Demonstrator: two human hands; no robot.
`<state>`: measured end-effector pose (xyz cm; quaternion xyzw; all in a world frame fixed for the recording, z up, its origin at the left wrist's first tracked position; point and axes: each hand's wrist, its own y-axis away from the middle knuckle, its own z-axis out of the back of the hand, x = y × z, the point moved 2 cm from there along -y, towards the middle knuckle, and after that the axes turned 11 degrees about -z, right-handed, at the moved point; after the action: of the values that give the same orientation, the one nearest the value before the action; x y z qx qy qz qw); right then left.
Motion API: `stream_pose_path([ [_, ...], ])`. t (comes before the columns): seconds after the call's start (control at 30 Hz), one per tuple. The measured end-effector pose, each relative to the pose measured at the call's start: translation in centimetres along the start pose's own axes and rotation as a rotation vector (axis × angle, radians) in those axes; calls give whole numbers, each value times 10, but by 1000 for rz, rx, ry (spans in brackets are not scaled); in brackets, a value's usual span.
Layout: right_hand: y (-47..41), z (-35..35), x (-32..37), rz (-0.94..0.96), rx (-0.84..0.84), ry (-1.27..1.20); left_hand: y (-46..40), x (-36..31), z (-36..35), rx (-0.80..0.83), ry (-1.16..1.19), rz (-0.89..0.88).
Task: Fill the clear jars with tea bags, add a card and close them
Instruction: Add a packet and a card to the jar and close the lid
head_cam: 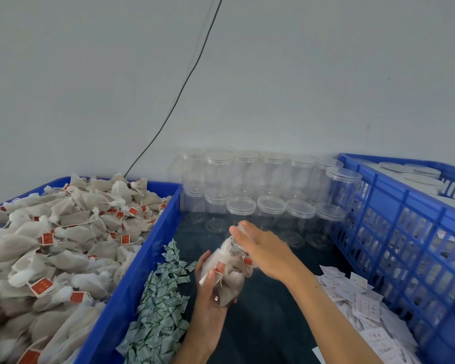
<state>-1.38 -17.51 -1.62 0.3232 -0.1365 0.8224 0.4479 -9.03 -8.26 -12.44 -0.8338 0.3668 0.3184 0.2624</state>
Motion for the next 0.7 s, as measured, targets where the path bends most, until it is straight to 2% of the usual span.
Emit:
stream_pose_path([
  [0.1, 7, 5, 4, 111, 189, -208, 5, 2, 2, 1, 219, 187],
  [0.17, 8, 5, 4, 198, 137, -238, 5, 6, 4, 21, 257, 250],
  [0.27, 5, -2, 2, 180, -3, -341, 2, 7, 5, 20, 219, 188],
  [0.37, 3, -5, 6, 99, 2, -406, 1, 4, 6, 15, 159, 112],
  [0.5, 3, -1, 14, 86, -2, -421, 1, -1, 5, 47, 153, 82],
  [0.63, 11, 1, 8, 21, -67, -690, -2, -7, -3, 61, 96, 6],
  [0.7, 16, -2, 2, -2, -41, -813, -3, -9, -6, 76, 105, 2],
])
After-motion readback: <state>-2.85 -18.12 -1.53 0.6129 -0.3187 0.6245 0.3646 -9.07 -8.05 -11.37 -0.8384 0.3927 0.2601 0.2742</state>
